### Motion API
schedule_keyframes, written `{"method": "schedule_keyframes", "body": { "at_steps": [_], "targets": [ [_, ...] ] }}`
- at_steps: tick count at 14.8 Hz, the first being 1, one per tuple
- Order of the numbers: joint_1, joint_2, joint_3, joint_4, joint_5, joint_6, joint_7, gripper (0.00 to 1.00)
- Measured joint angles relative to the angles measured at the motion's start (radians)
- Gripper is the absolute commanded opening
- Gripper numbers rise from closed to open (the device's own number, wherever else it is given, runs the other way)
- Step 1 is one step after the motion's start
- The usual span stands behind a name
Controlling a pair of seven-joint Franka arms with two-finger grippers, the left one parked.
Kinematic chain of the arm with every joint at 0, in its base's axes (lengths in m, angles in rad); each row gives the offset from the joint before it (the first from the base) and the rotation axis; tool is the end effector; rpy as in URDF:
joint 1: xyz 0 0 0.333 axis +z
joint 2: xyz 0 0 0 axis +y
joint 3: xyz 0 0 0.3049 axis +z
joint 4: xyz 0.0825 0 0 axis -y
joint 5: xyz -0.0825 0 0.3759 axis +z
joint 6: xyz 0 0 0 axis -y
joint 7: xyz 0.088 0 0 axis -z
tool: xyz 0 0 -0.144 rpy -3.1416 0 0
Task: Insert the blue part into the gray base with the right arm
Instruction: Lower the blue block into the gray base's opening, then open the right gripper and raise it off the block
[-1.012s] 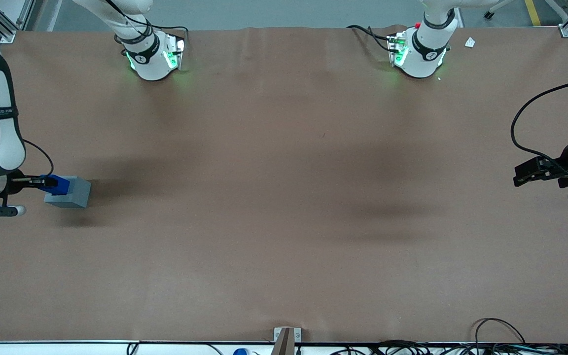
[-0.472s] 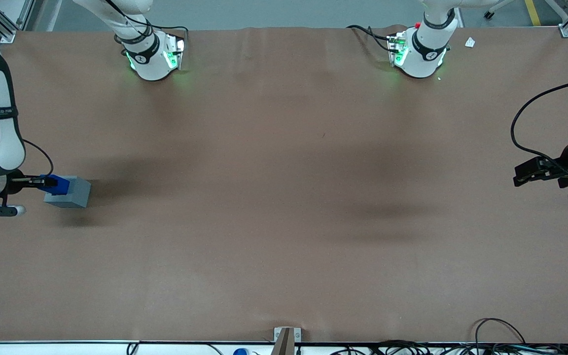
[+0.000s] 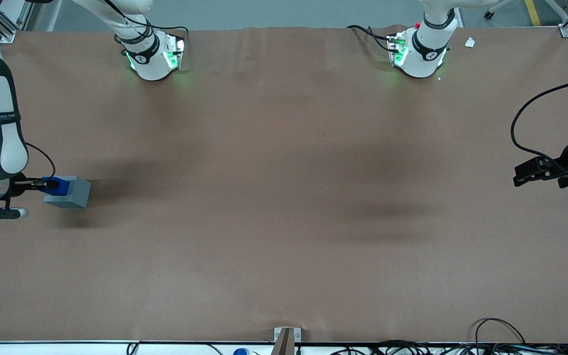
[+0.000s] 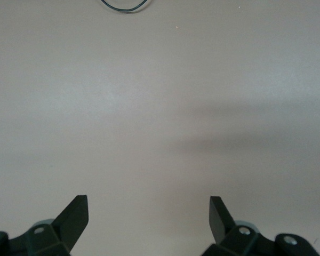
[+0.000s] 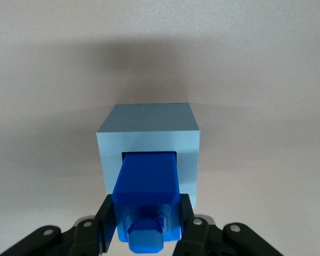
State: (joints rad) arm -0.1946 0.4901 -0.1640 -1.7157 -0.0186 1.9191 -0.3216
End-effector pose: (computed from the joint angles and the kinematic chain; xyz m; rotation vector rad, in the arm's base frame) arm 0.5743 -0.2119 0.2474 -3.1036 0.0311 0.4631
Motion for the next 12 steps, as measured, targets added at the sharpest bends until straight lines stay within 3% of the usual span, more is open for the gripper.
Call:
{"method": "schedule_keyframes", "body": {
  "at_steps": [2,3,9,12],
  "targets": [
    [0.0,0.001,0.0,0.003,0.0,0.0,0.0,0.87],
    [0.0,0.002,0.0,0.003,0.0,0.0,0.0,1.0],
    [0.0,0.001,0.002,0.015,0.001,-0.005,0.0,1.0],
    [0.004,-0.034,0.012,0.074,0.004,-0.08,0.0,1.0]
  ]
}}
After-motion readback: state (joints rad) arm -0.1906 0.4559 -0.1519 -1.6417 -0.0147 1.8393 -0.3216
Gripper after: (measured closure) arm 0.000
